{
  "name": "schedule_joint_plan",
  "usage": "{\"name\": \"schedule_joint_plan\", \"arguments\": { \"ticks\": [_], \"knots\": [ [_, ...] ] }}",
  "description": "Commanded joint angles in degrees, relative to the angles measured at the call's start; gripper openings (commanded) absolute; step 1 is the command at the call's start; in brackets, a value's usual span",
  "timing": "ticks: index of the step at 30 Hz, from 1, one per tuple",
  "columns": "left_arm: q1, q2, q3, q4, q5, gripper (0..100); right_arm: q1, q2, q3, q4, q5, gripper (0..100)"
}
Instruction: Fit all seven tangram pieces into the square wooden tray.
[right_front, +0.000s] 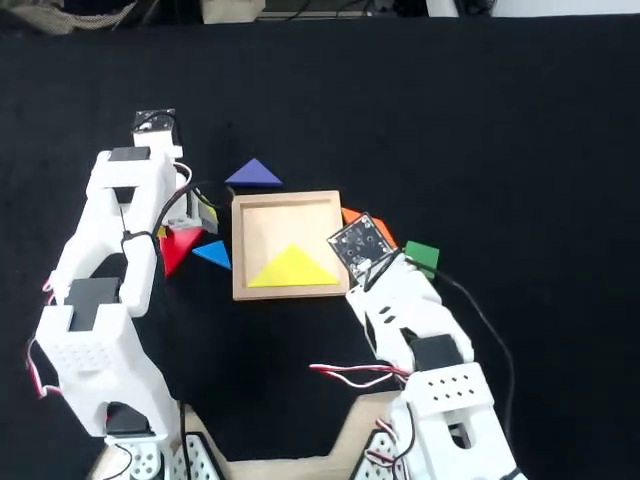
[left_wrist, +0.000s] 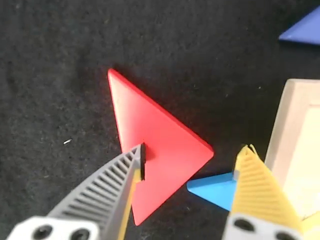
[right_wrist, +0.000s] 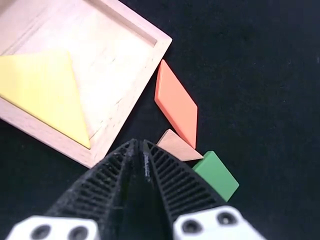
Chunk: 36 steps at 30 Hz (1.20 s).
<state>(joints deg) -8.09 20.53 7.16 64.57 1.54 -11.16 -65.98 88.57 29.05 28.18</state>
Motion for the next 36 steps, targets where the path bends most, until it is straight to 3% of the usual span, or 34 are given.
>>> {"name": "schedule_joint_plan", "arguments": {
  "ticks": [1,22,36],
  "knots": [
    [0.31,0.62,-3.65,-0.97,0.53,30,-0.88,-0.92,-0.22,-0.97,0.44,1.2],
    [-3.3,1.67,-3.65,2.02,-6.77,30,-0.97,-0.92,0.04,-0.97,0.44,1.2],
    [-2.33,1.67,-3.91,0.35,-4.57,30,-2.73,-0.92,0.31,-0.97,0.53,1.2]
  ]
}}
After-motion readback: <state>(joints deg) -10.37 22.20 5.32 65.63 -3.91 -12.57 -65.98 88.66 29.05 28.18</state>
